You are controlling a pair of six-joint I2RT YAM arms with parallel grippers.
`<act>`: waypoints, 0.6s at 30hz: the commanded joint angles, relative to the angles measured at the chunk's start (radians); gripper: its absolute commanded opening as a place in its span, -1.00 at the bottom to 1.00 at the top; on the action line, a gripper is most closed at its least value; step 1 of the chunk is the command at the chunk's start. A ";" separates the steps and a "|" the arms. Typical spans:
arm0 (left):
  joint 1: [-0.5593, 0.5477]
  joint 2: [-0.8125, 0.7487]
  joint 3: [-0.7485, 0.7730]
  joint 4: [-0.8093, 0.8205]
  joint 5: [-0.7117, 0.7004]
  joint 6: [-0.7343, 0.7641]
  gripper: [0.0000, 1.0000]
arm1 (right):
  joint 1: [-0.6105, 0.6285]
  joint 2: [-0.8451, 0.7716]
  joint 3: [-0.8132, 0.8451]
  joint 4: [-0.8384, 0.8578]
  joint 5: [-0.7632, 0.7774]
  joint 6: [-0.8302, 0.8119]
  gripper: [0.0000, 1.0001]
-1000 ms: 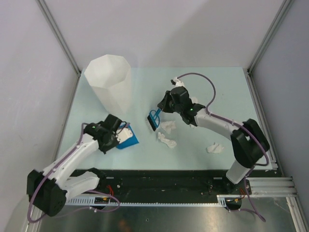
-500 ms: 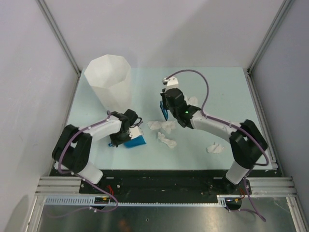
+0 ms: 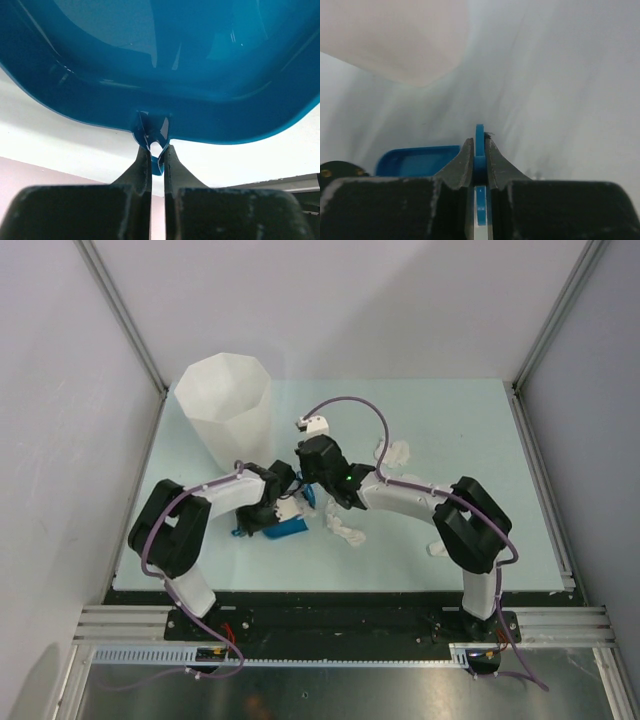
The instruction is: Sweep away the paper scraps from the table
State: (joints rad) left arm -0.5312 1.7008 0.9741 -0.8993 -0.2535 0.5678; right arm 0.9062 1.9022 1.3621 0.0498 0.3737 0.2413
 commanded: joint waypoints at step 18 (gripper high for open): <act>0.008 -0.174 0.080 0.023 0.465 -0.057 -1.00 | -0.055 -0.294 0.037 -0.088 -0.078 0.211 -1.00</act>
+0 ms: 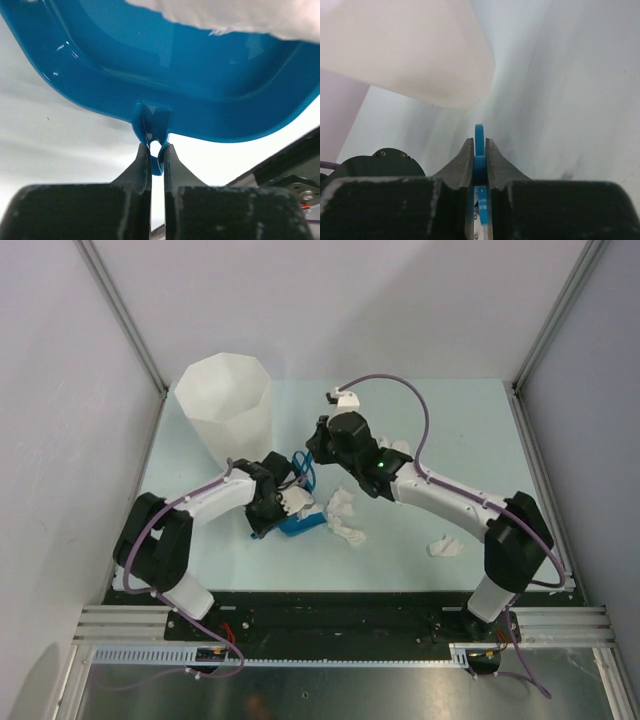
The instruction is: Sweep away the paper scraps from the table
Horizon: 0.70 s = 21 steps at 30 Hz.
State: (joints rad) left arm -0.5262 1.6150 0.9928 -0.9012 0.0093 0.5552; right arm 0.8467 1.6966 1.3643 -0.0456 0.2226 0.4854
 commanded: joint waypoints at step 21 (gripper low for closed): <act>-0.005 -0.224 0.365 -0.028 -0.126 -0.089 -1.00 | -0.089 -0.494 0.013 0.052 0.300 -0.283 -1.00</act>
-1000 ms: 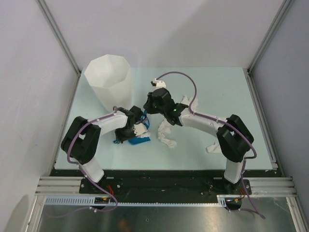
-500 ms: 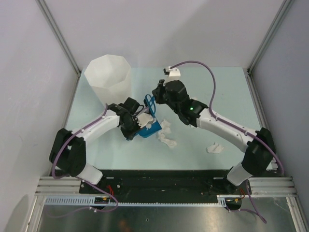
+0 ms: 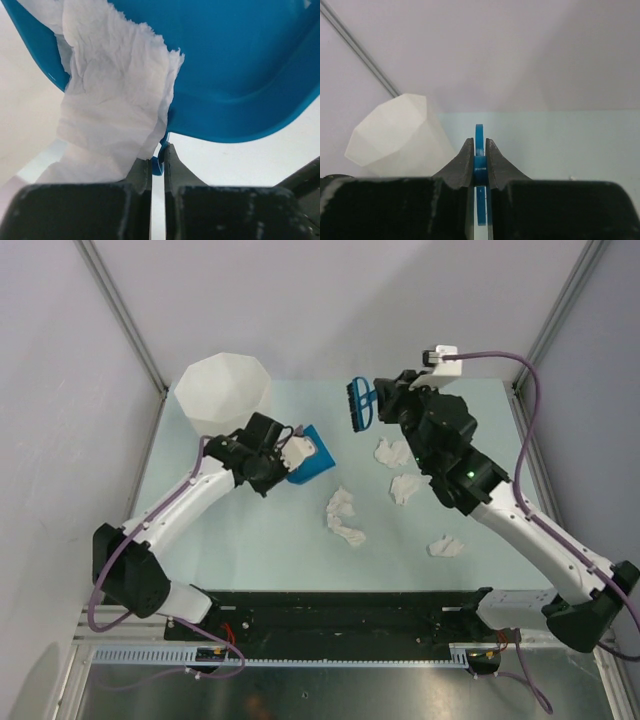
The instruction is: Sweep away the paper scraps from the table
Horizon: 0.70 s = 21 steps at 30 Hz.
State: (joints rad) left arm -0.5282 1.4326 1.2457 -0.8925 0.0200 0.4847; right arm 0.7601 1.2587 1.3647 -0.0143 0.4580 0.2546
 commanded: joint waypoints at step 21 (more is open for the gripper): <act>0.166 -0.035 0.583 -0.106 -0.675 0.248 -1.00 | 0.059 -0.185 -0.257 -0.059 0.088 -0.078 -1.00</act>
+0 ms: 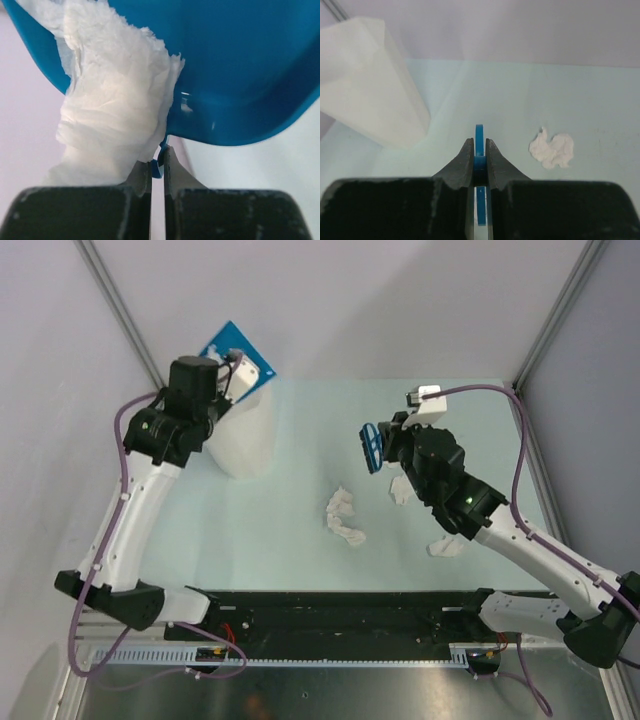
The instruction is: Sweep away the paper scraps from the table
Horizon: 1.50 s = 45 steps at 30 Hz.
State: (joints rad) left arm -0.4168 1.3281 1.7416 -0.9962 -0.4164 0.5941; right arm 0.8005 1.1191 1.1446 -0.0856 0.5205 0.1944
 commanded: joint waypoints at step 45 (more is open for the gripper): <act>-0.060 0.119 0.242 0.265 -0.561 0.705 -0.99 | 0.200 0.036 -0.154 -0.058 -0.137 -0.152 -1.00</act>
State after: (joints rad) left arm -0.3962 1.6318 1.9900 -0.7601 -1.1160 1.4094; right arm 0.9852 1.1313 0.9955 -0.0799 0.4797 0.0940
